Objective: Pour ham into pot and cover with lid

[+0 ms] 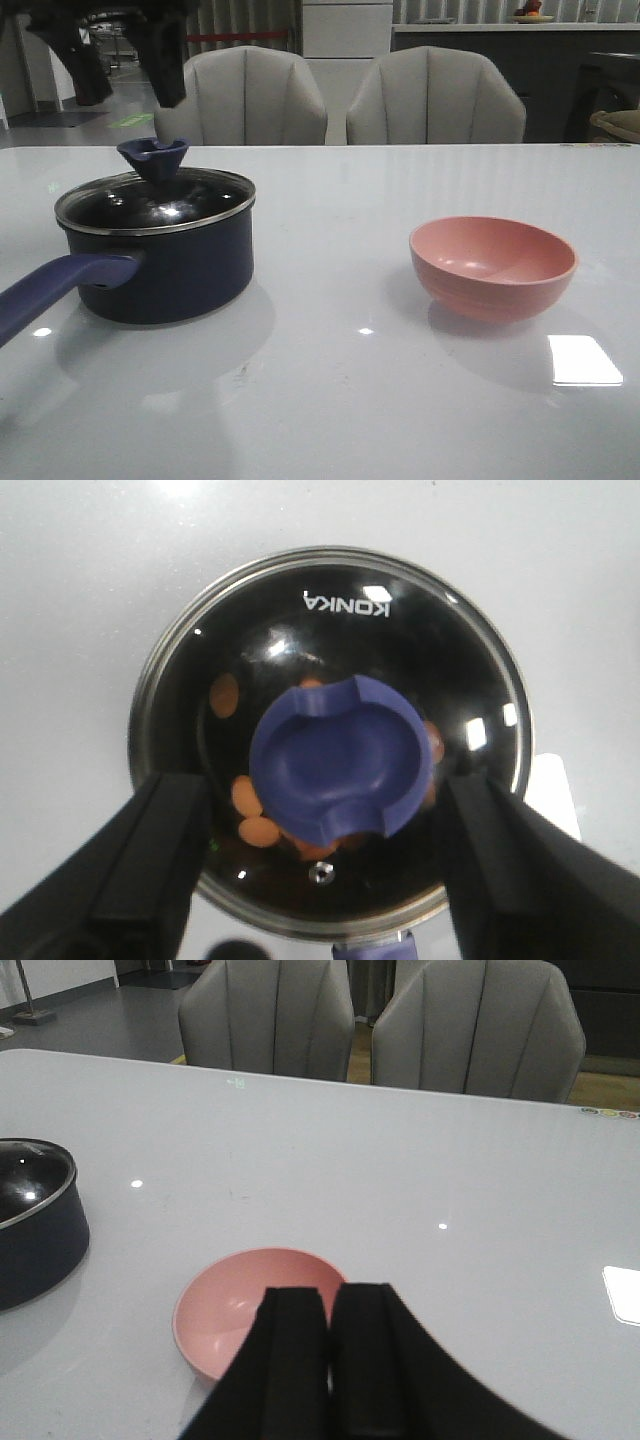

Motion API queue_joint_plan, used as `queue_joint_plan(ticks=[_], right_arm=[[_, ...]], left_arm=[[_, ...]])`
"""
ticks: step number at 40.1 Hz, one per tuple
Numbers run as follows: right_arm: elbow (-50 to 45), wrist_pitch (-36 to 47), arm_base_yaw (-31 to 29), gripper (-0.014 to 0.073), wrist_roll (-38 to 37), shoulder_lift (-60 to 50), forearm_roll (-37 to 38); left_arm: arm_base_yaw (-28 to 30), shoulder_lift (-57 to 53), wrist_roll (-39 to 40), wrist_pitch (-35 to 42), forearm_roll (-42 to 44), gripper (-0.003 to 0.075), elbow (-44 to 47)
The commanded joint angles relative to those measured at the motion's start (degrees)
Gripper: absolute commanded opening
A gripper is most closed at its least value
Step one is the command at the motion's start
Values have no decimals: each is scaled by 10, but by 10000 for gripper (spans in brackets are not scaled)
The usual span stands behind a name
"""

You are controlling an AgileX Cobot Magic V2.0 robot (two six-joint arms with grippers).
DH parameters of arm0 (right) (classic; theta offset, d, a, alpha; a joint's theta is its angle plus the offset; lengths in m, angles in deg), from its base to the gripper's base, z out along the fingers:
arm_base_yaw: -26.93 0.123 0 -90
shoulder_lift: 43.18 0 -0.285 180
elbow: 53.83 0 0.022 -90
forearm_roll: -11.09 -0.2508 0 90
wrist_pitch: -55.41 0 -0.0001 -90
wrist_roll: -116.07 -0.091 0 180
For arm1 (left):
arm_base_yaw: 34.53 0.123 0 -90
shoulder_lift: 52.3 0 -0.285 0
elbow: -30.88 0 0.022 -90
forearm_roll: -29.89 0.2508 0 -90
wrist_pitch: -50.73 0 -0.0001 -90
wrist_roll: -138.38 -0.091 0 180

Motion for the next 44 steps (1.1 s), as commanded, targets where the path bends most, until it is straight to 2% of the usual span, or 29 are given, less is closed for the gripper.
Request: queue_joint_plan(ticks=[1,7,19,44], right_arm=[[17,48,1,161,6,3,1],[17,48,1,161,6,3,1],[17,48,1,161,6,3,1],[17,48,1,161,6,3,1]], left_arm=[[-3,-71,-31,-8,-12,436,-11],[-3,-143,-43,9,-21,412,41],[-3,-341,-44,76,8,403,244],[-3,-833,-44,341,-32,403,680]])
